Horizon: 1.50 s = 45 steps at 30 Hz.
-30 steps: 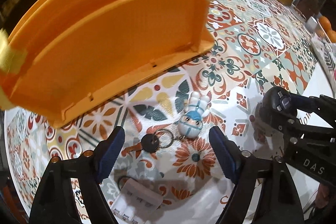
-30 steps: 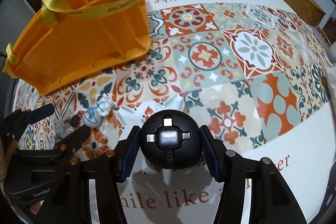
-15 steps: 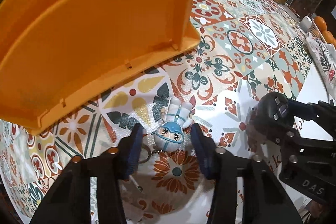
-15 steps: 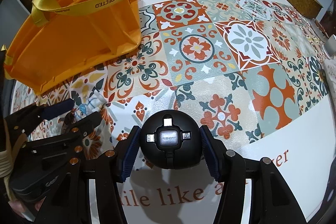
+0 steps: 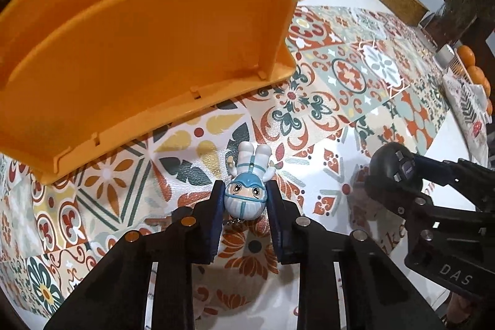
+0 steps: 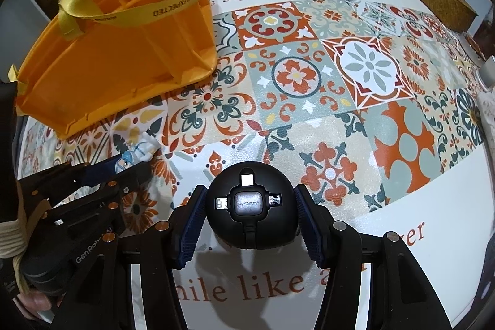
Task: Organize rigid objects
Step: 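Grasp the white figurine keychain with the left gripper while the right holds the black device, then lift the figurine and black device and carry both over the crate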
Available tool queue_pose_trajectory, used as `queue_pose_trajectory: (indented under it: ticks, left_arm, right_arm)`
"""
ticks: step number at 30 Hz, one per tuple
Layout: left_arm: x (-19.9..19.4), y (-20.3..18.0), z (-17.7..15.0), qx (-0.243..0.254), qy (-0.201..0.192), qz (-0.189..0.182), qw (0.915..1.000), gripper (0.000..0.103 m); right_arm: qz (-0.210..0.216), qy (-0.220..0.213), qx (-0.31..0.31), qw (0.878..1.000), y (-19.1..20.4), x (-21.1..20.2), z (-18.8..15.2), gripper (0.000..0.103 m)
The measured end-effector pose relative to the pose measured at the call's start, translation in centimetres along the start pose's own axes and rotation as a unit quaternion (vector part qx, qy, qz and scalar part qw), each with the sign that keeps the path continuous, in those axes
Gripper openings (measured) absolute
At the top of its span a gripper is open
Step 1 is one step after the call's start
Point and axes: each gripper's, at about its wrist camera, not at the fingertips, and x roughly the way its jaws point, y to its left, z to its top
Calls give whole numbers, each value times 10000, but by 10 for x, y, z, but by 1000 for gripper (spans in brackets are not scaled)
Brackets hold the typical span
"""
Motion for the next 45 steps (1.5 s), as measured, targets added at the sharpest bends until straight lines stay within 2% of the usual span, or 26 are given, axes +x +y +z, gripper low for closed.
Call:
queue_pose_trajectory:
  ticks: [11,24,45]
  left_arm:
    - [-38,8,-4,-268,-357,-46,9990,27]
    - [-80,18,-10,-575,-768,66,9954,27]
    - [-128,37,-15,-903,-1169,251,9887,27]
  right_arm:
    - [163,-224,-140,9995,10,-25,2,57]
    - [356,-607,-381,9968,26,-61,5,57]
    - [682,-1159,-889,9869,61,-102,14,57]
